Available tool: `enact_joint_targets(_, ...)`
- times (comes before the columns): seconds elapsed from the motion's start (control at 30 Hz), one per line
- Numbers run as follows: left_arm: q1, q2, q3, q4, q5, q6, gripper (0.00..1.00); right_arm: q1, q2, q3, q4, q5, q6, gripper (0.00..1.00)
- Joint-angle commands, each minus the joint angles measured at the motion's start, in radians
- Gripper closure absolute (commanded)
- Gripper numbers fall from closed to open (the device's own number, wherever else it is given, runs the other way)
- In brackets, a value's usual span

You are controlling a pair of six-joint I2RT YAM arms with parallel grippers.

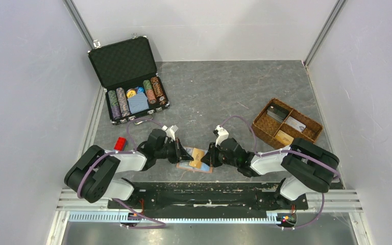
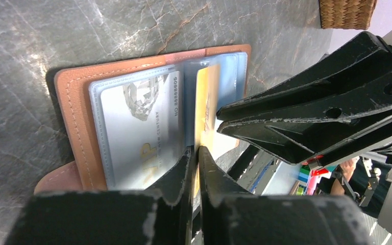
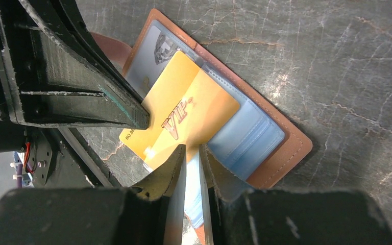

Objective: Take the credit cards out of the card holder
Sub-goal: Remove the credit card from the card holder.

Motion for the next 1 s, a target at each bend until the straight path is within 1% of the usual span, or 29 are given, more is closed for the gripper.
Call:
enact_joint_targets(0.0, -0.002, -0.052, 0.005, -0.04, -0.04, -0.019, 0.97, -0.002, 0.02, -0.038, -0.095, 0.024, -0.01, 0.82)
enact_joint_targets(0.1, 0.001, -0.116, 0.019, -0.129, -0.095, -0.011, 0.98, -0.006, 0.011, -0.045, -0.108, 0.024, -0.012, 0.82)
enact_joint_targets(0.13, 0.003, -0.143, 0.025, -0.171, -0.125, -0.007, 0.98, -0.007, 0.007, -0.048, -0.114, 0.046, -0.014, 0.82)
enact_joint_targets(0.3, 0.013, -0.267, 0.054, -0.349, -0.251, 0.025, 0.98, -0.009, -0.014, -0.059, -0.123, 0.053, -0.012, 0.81)
enact_joint_targets(0.37, 0.013, -0.311, 0.076, -0.45, -0.308, 0.038, 0.98, -0.009, -0.027, -0.059, -0.124, 0.048, -0.015, 0.81)
enact_joint_targets(0.47, 0.012, -0.386, 0.113, -0.56, -0.379, 0.055, 0.98, -0.009, -0.064, -0.051, -0.112, 0.033, -0.041, 0.78)
enact_joint_targets(0.57, 0.013, -0.457, 0.148, -0.633, -0.407, 0.076, 0.98, -0.009, -0.096, -0.024, -0.105, -0.038, -0.104, 0.73)
enact_joint_targets(0.63, 0.013, -0.491, 0.177, -0.657, -0.377, 0.102, 0.98, -0.01, -0.135, -0.003, -0.128, -0.069, -0.163, 0.7)
enact_joint_targets(0.73, 0.013, -0.521, 0.22, -0.677, -0.241, 0.144, 0.98, -0.025, -0.245, 0.038, -0.199, -0.166, -0.259, 0.63)
enact_joint_targets(0.83, 0.013, -0.535, 0.244, -0.686, -0.092, 0.168, 0.98, -0.049, -0.378, 0.086, -0.317, -0.213, -0.347, 0.59)
enact_joint_targets(0.9, 0.013, -0.546, 0.252, -0.674, -0.005, 0.173, 0.98, -0.086, -0.445, 0.106, -0.362, -0.289, -0.383, 0.56)
enact_joint_targets(0.97, 0.012, -0.557, 0.242, -0.628, 0.095, 0.166, 0.98, -0.133, -0.491, 0.128, -0.408, -0.373, -0.4, 0.54)
